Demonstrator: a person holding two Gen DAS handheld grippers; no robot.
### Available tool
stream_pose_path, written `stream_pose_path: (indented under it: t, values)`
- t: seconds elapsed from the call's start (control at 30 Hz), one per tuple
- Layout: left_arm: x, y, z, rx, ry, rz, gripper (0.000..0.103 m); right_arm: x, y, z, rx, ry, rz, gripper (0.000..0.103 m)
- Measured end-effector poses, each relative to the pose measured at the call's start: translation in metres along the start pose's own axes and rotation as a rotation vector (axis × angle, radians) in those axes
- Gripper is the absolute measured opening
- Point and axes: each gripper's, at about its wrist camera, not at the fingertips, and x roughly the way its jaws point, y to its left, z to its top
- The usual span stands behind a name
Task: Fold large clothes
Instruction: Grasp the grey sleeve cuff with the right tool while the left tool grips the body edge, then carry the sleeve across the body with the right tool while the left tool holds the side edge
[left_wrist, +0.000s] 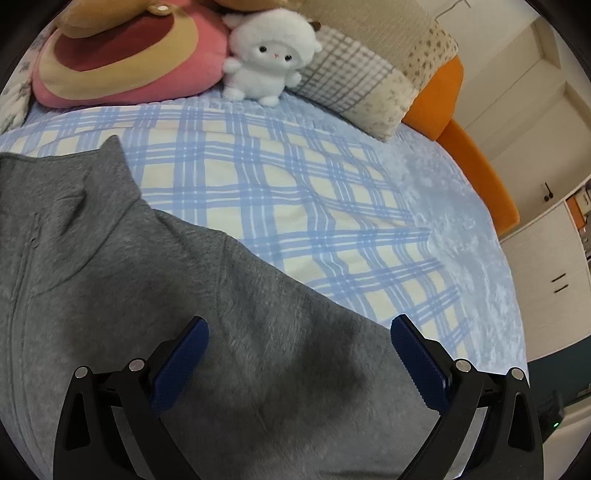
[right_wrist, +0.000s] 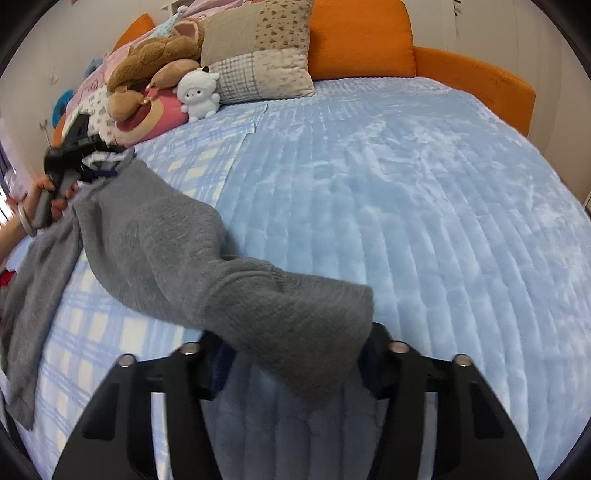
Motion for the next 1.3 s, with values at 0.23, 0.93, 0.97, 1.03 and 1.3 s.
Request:
stream_pose_path:
  t: [0.23,0.93,0.97,1.03,1.3]
  values:
    - [0.011,0.003,0.009,0.014,0.012,-0.059,0.1,-0.071,0.013,0.011,0.114,-0.026,0.117,0.023]
    - [0.004,0.028,0.003,-0.062,0.113,-0.023,0.01,-0.101,0.202,-0.033,-0.456,-0.193,-0.164,0.055]
    - [0.006,0.03,0.003,-0.068,0.126,-0.021,0.01,-0.087,0.218,-0.041,-0.524,-0.18,-0.215,0.043]
    - [0.009,0.035,0.005,-0.106,0.142,-0.028,0.009,-0.061,0.238,-0.054,-0.63,-0.119,-0.249,0.038]
    - [0.02,0.048,0.013,-0.151,0.192,-0.056,0.01,0.032,0.262,-0.09,-0.923,0.099,-0.48,0.027]
